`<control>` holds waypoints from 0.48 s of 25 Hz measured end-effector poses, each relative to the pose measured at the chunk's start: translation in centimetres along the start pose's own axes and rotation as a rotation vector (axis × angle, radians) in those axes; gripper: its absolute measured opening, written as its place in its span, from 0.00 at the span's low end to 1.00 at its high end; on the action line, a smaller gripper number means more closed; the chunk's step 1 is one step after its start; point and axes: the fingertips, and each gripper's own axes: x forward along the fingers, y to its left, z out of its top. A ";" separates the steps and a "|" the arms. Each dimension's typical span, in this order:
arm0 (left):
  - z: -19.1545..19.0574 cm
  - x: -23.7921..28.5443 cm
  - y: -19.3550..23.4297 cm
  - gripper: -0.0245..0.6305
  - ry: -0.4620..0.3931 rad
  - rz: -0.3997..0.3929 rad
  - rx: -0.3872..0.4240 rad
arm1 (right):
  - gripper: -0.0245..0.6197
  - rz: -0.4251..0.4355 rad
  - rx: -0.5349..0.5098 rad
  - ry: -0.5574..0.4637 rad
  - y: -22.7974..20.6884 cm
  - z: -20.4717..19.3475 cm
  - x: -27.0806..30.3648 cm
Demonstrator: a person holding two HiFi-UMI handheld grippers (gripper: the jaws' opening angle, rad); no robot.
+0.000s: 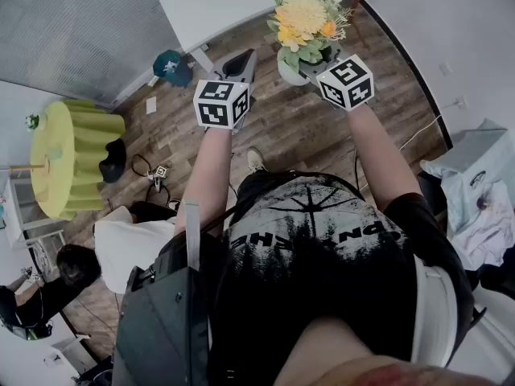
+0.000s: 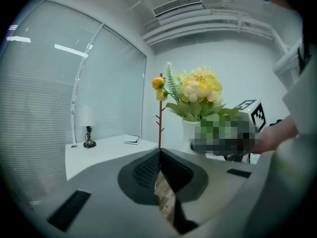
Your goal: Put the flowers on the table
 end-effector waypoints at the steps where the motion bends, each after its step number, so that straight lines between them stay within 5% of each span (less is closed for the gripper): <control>1: 0.0 -0.1 0.1 0.05 -0.002 0.004 -0.004 | 0.43 0.000 0.000 0.002 -0.1 -0.2 -0.1; 12: 0.3 0.4 -0.8 0.06 -0.004 0.020 0.007 | 0.43 -0.010 0.000 0.002 -0.8 -0.6 -2.0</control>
